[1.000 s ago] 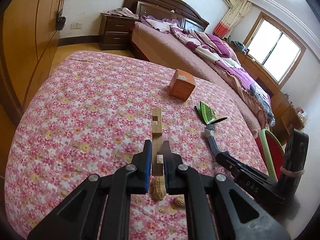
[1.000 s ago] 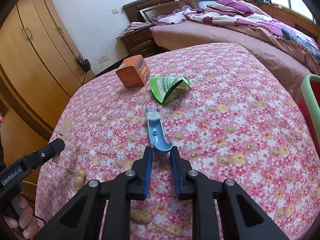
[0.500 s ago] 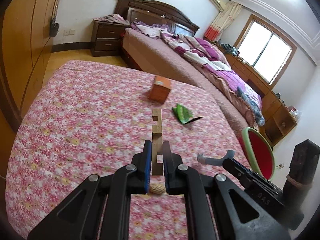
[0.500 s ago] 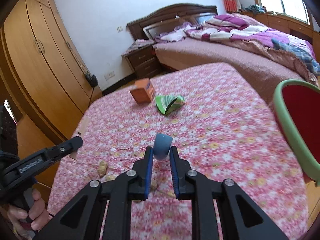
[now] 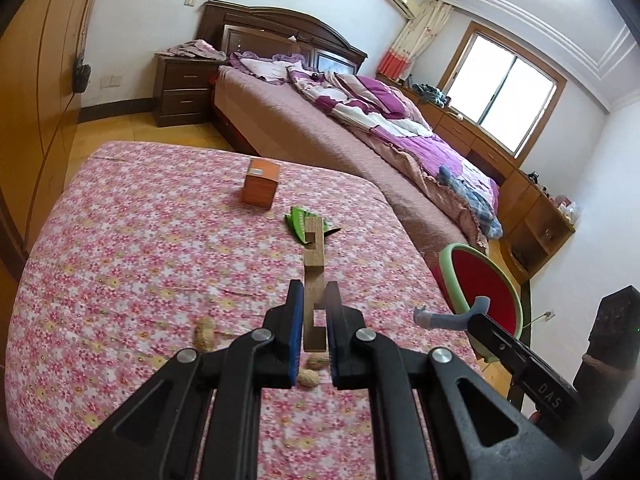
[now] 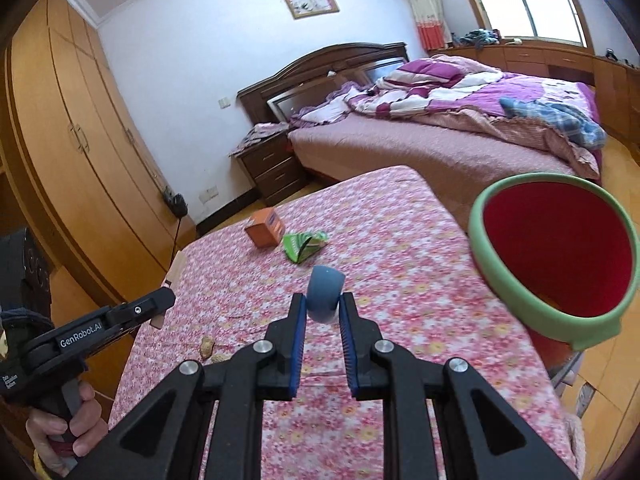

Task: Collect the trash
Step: 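Carry the stick and blue piece over the red bucket with both tools, then open both tools to drop the stick and blue piece into the bucket, then move both open tools back from the bucket toward the bed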

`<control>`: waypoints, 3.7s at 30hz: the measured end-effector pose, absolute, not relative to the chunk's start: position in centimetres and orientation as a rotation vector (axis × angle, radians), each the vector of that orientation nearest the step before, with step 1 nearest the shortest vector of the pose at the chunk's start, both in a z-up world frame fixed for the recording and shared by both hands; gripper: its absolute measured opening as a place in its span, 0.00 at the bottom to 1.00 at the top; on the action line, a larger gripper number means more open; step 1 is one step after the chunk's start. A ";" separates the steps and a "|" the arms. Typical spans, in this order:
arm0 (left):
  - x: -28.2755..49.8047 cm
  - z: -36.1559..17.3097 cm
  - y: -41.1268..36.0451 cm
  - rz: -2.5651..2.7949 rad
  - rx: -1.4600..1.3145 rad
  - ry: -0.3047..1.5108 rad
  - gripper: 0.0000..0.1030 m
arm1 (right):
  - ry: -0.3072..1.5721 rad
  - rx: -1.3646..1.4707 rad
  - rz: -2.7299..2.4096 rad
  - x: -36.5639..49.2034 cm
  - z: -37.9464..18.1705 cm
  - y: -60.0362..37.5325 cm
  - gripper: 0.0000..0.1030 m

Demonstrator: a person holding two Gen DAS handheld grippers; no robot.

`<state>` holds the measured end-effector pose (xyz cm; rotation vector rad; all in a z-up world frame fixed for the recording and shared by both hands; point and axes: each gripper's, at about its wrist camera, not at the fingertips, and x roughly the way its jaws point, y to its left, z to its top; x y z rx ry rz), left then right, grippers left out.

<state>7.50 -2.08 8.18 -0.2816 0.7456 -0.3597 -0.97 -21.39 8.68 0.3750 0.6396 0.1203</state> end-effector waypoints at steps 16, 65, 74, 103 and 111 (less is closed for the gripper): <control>6.8 9.8 -8.0 -0.444 -0.221 0.748 0.10 | 0.566 0.437 0.043 -4.2 9.3 -27.0 0.18; 11.9 5.8 -32.2 -0.796 -0.003 0.868 0.11 | 0.585 0.608 -0.257 -3.3 3.6 -43.2 0.20; 12.0 5.1 -31.2 -0.748 -0.002 0.895 0.26 | 0.581 0.620 -0.256 -3.6 3.5 -43.5 0.32; 10.6 7.4 -15.1 -0.440 -0.104 0.871 0.38 | 0.592 0.486 -0.091 -2.0 7.5 -33.1 0.62; 11.6 8.3 -9.9 -0.350 -0.118 0.847 0.38 | 0.647 0.442 -0.013 0.3 7.8 -28.7 0.72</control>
